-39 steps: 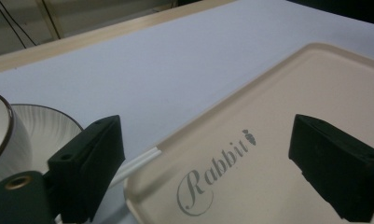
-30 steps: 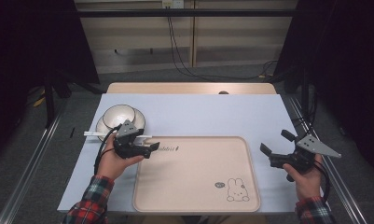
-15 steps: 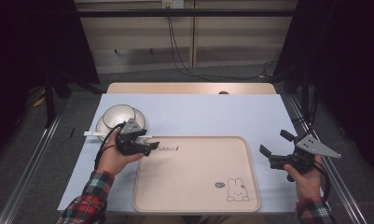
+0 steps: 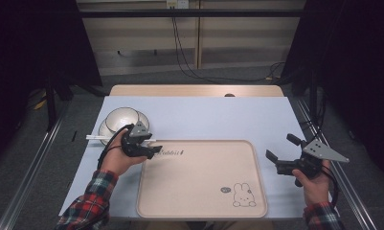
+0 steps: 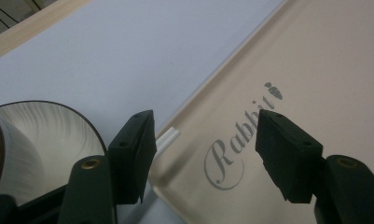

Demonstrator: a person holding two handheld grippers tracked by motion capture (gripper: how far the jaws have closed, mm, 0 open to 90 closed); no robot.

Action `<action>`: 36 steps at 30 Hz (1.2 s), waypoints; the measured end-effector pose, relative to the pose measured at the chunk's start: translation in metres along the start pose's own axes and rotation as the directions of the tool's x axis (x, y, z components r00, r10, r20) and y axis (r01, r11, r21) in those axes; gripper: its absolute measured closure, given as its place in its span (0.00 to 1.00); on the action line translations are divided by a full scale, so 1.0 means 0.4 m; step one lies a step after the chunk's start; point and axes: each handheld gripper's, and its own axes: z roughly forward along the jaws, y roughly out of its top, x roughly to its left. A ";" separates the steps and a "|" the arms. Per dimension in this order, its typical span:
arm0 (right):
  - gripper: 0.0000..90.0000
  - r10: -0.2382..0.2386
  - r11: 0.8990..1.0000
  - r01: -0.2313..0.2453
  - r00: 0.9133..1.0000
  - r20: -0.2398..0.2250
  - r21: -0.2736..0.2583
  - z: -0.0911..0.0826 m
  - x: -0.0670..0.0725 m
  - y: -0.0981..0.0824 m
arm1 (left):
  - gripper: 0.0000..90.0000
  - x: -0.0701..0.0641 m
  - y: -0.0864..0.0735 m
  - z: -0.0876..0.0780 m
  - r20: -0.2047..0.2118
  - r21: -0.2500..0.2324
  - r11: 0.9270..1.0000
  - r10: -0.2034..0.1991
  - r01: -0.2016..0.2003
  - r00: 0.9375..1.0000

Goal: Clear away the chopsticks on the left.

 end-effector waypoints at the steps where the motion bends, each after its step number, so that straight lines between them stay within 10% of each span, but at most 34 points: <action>1: 0.00 -0.004 1.000 0.004 1.000 0.001 0.000 0.000 0.000 0.000 | 0.43 0.000 0.000 0.000 0.000 0.000 1.000 0.000 0.000 1.000; 36: 0.00 -0.032 0.999 0.032 0.999 -0.012 0.022 0.006 0.003 -0.005 | 0.59 0.037 -0.023 0.014 -0.020 0.069 0.993 0.096 -0.095 0.995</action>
